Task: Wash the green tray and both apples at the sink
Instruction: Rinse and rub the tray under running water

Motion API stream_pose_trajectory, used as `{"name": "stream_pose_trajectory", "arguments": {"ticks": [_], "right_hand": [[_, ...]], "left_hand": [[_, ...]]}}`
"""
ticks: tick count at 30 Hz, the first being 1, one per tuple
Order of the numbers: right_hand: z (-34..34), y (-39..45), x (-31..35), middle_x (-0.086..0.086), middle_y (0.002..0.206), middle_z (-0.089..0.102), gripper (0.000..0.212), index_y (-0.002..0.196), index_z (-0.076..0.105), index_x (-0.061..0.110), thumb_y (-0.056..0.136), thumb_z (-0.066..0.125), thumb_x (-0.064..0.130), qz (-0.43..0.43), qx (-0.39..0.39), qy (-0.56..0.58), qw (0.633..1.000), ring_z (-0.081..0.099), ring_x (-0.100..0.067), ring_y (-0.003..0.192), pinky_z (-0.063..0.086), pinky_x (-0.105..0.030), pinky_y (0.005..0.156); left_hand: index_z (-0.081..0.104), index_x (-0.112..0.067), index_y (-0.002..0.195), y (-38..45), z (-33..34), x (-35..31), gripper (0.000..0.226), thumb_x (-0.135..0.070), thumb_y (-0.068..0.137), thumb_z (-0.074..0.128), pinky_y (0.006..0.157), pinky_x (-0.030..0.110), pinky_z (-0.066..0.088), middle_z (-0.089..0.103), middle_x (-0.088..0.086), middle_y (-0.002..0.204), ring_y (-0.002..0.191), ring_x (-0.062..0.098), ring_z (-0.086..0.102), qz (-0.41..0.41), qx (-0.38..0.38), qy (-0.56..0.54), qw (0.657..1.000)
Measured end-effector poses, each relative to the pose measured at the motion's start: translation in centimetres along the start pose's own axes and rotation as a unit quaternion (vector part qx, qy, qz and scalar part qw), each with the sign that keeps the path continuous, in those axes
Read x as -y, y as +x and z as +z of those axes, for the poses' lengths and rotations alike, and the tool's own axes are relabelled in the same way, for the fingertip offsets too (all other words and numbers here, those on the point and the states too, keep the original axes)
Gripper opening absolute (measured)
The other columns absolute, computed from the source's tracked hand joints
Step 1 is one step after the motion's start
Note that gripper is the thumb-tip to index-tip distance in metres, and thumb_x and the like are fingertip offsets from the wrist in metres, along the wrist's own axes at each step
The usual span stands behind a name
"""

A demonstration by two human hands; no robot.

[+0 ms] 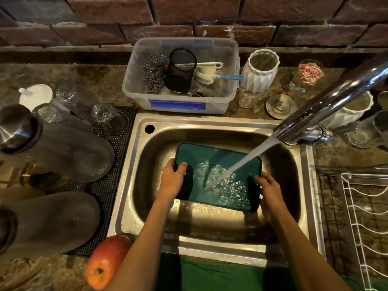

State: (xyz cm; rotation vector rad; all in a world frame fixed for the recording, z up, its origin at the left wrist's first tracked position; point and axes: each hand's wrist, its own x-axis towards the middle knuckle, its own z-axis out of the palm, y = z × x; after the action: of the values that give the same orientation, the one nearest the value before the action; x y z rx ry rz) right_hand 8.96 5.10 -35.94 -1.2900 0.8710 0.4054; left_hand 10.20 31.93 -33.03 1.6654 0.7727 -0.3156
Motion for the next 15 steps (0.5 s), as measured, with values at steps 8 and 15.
{"name": "stream_pose_trajectory", "arguments": {"ticks": [8,15], "right_hand": [[0.3,1.5,-1.1,-0.012,0.102,0.072,0.028,0.126,0.062,0.013,0.1,0.051,0.014,0.007,0.009,-0.05,0.999,0.068,-0.02,0.081,0.053,-0.032,0.061],[1.1,2.6,-2.0,-0.001,0.089,0.075,0.023,0.098,0.069,0.029,0.096,0.056,0.01,0.013,-0.005,-0.105,0.994,0.068,-0.02,0.079,0.056,-0.032,0.061]], "left_hand": [[0.057,-0.017,0.122,1.9,0.3,3.5,0.024,-0.025,0.099,0.054,0.071,0.035,0.055,0.069,0.01,0.105,0.087,0.028,0.068,-0.082,0.017,0.031,0.996],[0.055,-0.01,0.128,2.7,0.5,4.5,0.03,-0.016,0.098,0.053,0.087,0.052,0.057,0.068,0.016,0.112,0.095,0.036,0.068,-0.086,0.009,0.046,0.995]]}}
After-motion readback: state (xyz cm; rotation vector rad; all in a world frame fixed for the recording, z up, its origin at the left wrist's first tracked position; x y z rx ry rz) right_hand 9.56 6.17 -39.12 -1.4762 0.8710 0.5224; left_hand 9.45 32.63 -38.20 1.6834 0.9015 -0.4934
